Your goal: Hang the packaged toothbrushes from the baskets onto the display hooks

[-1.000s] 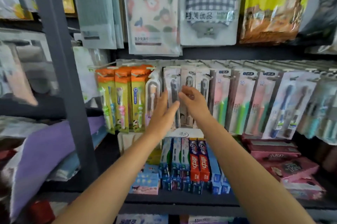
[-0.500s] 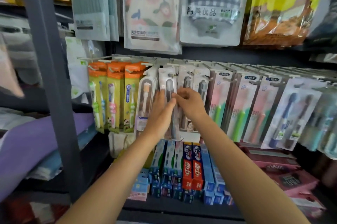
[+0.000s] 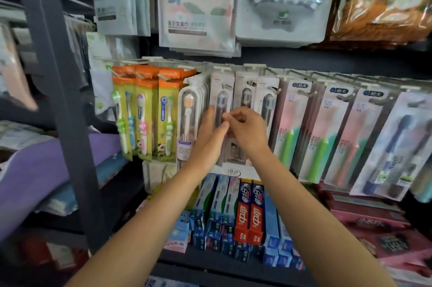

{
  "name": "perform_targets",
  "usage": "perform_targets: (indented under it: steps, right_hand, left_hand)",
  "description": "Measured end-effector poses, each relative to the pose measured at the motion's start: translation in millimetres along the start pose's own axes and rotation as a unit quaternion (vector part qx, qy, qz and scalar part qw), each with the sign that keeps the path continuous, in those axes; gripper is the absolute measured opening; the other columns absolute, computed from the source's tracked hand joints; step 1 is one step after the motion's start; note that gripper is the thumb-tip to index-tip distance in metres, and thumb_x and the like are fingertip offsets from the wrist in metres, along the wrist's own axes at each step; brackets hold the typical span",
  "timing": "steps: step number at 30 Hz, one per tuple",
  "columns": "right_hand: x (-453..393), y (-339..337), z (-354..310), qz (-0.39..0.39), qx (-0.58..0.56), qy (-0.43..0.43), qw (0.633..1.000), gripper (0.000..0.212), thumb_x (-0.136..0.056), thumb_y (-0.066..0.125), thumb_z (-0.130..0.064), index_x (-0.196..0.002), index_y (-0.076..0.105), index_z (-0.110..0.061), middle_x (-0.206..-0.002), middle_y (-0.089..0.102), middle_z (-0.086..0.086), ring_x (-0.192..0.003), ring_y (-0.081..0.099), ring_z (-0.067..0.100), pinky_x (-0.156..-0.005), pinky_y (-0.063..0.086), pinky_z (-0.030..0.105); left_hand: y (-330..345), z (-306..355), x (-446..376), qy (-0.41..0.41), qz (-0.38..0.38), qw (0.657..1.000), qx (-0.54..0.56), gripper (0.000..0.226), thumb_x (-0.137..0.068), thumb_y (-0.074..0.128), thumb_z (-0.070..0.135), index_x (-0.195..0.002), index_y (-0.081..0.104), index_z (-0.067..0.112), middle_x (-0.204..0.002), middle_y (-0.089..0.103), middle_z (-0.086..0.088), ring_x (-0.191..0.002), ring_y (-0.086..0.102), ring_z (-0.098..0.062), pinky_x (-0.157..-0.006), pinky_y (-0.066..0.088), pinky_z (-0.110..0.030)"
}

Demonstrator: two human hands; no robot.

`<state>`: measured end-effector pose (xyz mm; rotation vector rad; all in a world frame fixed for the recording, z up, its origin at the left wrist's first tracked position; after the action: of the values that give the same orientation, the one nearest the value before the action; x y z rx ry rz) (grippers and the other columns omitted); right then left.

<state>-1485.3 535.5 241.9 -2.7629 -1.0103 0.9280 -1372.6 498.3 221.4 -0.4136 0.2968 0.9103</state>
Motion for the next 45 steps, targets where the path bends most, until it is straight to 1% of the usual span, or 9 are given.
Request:
perform_targets:
  steps: [6, 11, 16, 20, 24, 28, 37, 40, 45]
  right_hand:
    - [6.7, -4.9, 4.0, 0.018, 0.037, -0.026, 0.999, 0.038, -0.092, 0.074, -0.034, -0.121, 0.064, -0.012, -0.098, 0.069, -0.002, -0.087, 0.070, 0.021, -0.080, 0.060, 0.045]
    - [7.5, -6.4, 4.5, 0.028, 0.050, -0.053, 0.997, 0.038, -0.094, 0.072, -0.028, -0.126, 0.068, -0.009, -0.109, 0.073, 0.004, -0.091, 0.065, 0.010, -0.086, 0.055, 0.026]
    - [8.8, -7.3, 7.6, 0.028, 0.040, -0.056, 0.997, 0.027, -0.095, 0.071, -0.023, -0.118, 0.072, -0.009, -0.101, 0.074, 0.001, -0.084, 0.071, 0.019, -0.085, 0.060, 0.042]
    - [7.2, -8.8, 10.0, 0.021, 0.031, -0.045, 0.998, 0.025, -0.094, 0.072, -0.023, -0.115, 0.073, -0.010, -0.100, 0.075, 0.002, -0.081, 0.072, 0.021, -0.082, 0.060, 0.041]
    - [4.3, -11.8, 14.1, 0.011, 0.012, -0.026, 1.000, 0.027, -0.094, 0.072, -0.024, -0.116, 0.074, -0.009, -0.097, 0.076, 0.002, -0.062, 0.070, 0.015, -0.070, 0.061, 0.036]
    - [3.9, -13.4, 14.6, 0.010, -0.018, -0.020, 1.000, 0.023, -0.093, 0.073, -0.021, -0.113, 0.074, -0.009, -0.093, 0.075, 0.003, -0.053, 0.065, 0.011, -0.060, 0.056, 0.028]
    - [8.4, -11.0, 14.4, 0.002, -0.053, 0.015, 0.999, 0.013, -0.094, 0.072, -0.020, -0.105, 0.074, -0.015, -0.087, 0.074, -0.005, -0.051, 0.063, 0.009, -0.054, 0.053, 0.021]
    - [14.6, -11.8, 18.5, 0.003, -0.040, 0.013, 0.999, 0.013, -0.093, 0.073, -0.023, -0.102, 0.076, -0.015, -0.086, 0.075, -0.002, -0.055, 0.063, 0.007, -0.063, 0.054, 0.022]
    - [38.8, -11.9, 37.9, -0.022, -0.064, 0.030, 0.997, 0.008, -0.090, 0.075, -0.027, -0.096, 0.075, -0.022, -0.089, 0.076, -0.002, -0.073, 0.068, 0.009, -0.077, 0.057, 0.025]
  left_hand:
    - [4.9, 3.4, -2.3, -0.010, -0.004, 0.999, 0.053, 0.068, -0.108, 0.038, 0.033, -0.161, -0.005, 0.028, -0.168, -0.004, 0.014, -0.137, 0.006, 0.012, -0.108, 0.009, -0.016]
    - [8.7, 3.8, -3.5, -0.012, 0.002, 0.998, 0.063, 0.069, -0.108, 0.040, 0.030, -0.160, -0.006, 0.029, -0.168, -0.004, 0.013, -0.141, 0.006, 0.009, -0.109, 0.009, -0.017]
    - [5.9, 0.0, -1.5, -0.022, 0.007, 0.998, 0.059, 0.070, -0.107, 0.041, 0.033, -0.161, -0.004, 0.032, -0.168, -0.001, 0.016, -0.145, 0.009, 0.005, -0.102, 0.010, -0.015]
    - [6.7, -2.2, -1.5, -0.013, 0.000, 0.999, 0.043, 0.071, -0.107, 0.042, 0.034, -0.161, -0.005, 0.034, -0.167, -0.001, 0.017, -0.130, 0.008, 0.013, -0.103, 0.007, -0.019]
    - [3.4, -8.2, -5.5, -0.011, -0.005, 0.999, 0.035, 0.073, -0.105, 0.045, 0.040, -0.160, -0.003, 0.037, -0.168, -0.003, 0.018, -0.138, 0.006, 0.009, -0.120, 0.009, -0.034]
    - [0.8, -10.9, -1.4, -0.004, -0.013, 0.999, 0.036, 0.071, -0.106, 0.046, 0.038, -0.160, 0.000, 0.040, -0.167, -0.001, 0.020, -0.141, 0.007, 0.008, -0.115, 0.012, -0.029]
    - [-2.5, -22.0, 6.2, 0.028, -0.004, 1.000, -0.005, 0.081, -0.103, 0.048, 0.002, -0.160, 0.002, 0.037, -0.164, 0.003, 0.024, -0.136, 0.003, 0.017, -0.113, 0.008, -0.017]
    - [-0.1, -26.1, 12.8, 0.033, 0.022, 0.999, -0.006, 0.074, -0.105, 0.047, 0.006, -0.160, 0.007, 0.036, -0.158, 0.009, 0.028, -0.133, 0.006, 0.021, -0.113, 0.011, -0.008]
    - [5.5, -46.6, 34.6, 0.014, 0.070, 0.997, 0.038, 0.057, -0.106, 0.048, 0.012, -0.155, 0.029, 0.035, -0.157, 0.031, 0.017, -0.138, 0.029, 0.009, -0.117, 0.025, -0.022]
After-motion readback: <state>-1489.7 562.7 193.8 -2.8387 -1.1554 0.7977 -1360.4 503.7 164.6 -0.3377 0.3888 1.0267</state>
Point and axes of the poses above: each hand's wrist, its own x-axis away from the middle knuckle, its own y-axis out of the palm, z = x × y, the point moved 2 cm from there along -x, towards the middle knuckle
